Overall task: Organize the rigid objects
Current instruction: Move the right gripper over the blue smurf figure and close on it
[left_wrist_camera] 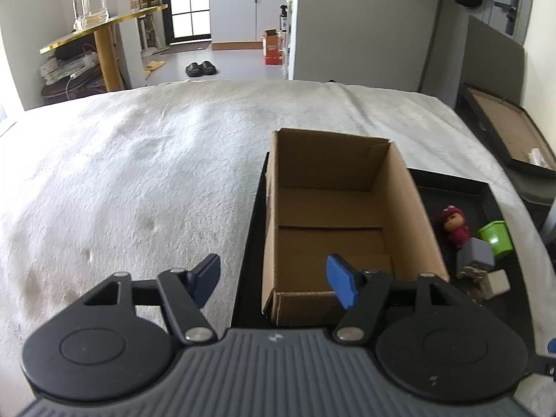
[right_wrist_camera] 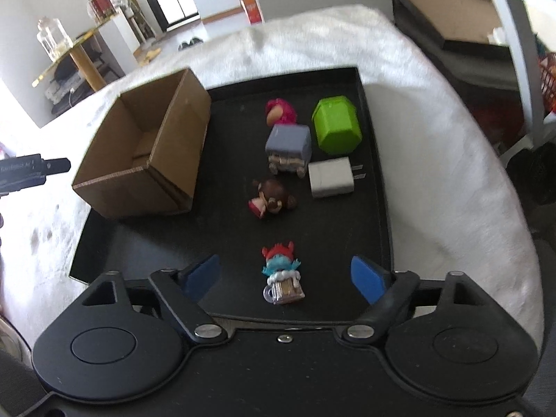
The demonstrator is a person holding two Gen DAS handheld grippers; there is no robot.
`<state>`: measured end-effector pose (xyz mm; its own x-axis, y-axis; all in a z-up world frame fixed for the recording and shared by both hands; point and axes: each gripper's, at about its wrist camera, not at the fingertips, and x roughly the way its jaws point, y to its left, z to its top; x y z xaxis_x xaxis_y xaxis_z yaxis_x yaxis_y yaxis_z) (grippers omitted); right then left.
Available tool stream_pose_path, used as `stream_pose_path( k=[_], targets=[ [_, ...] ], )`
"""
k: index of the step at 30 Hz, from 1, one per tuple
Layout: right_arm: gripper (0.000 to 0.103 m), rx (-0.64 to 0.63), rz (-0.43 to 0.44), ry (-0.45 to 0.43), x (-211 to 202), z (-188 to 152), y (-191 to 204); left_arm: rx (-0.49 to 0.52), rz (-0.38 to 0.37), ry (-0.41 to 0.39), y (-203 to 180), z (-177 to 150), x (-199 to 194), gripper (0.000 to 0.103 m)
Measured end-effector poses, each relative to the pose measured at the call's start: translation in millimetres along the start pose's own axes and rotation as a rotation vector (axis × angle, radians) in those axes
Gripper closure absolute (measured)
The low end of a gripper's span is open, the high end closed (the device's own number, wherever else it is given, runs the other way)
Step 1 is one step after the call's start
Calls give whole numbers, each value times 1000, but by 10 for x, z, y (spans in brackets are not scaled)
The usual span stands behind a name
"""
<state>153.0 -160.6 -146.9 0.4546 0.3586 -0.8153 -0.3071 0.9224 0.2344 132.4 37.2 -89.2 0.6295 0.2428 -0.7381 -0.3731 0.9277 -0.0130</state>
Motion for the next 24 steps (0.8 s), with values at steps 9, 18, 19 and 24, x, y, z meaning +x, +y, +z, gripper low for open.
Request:
stream_pose_path(
  k=[9, 18, 19, 24],
  targets=[
    [25, 9, -15, 96, 325, -21, 2, -70, 18, 31, 42, -45, 331, 56],
    [29, 4, -9, 127, 513, -12, 85, -75, 33, 67, 46, -85, 490, 82],
    [29, 0, -7, 128, 528, -13, 96, -77, 33, 67, 45, -93, 496, 84],
    [41, -8, -9, 146, 620, -15, 129, -85, 29, 47, 28, -113, 492, 94]
  ],
)
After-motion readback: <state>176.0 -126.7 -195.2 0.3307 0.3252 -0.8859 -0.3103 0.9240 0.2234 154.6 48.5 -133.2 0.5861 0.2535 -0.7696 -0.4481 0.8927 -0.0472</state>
